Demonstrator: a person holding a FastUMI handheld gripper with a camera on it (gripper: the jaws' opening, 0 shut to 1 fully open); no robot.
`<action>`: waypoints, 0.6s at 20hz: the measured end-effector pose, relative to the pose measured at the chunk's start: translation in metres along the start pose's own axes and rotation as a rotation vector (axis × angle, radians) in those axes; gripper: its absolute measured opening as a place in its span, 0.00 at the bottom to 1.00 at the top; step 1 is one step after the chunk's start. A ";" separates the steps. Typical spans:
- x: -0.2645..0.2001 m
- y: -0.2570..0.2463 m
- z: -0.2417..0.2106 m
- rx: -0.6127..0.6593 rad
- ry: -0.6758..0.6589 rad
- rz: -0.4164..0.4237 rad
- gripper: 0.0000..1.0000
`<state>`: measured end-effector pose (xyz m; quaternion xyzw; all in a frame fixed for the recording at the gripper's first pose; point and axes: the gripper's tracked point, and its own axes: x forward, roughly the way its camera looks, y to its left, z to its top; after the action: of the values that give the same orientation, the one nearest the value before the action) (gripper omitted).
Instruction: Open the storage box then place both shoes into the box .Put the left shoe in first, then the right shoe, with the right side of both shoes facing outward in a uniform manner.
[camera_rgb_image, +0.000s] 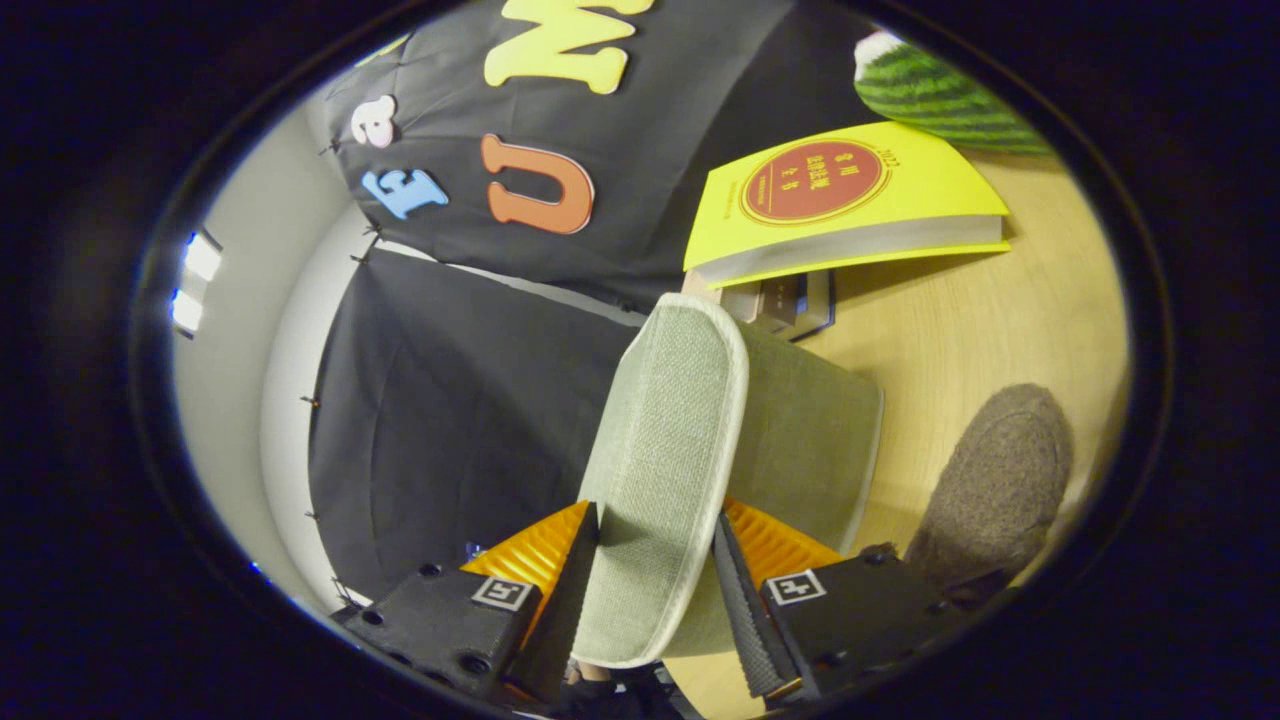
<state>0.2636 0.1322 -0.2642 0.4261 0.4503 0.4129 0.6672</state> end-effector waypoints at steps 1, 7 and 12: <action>-0.004 0.001 0.003 -0.005 -0.006 0.001 0.68; -0.019 0.012 0.001 -0.077 -0.015 -0.052 0.25; -0.023 0.027 0.002 -0.118 -0.034 -0.119 0.15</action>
<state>0.2548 0.1184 -0.2331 0.3657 0.4383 0.3909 0.7221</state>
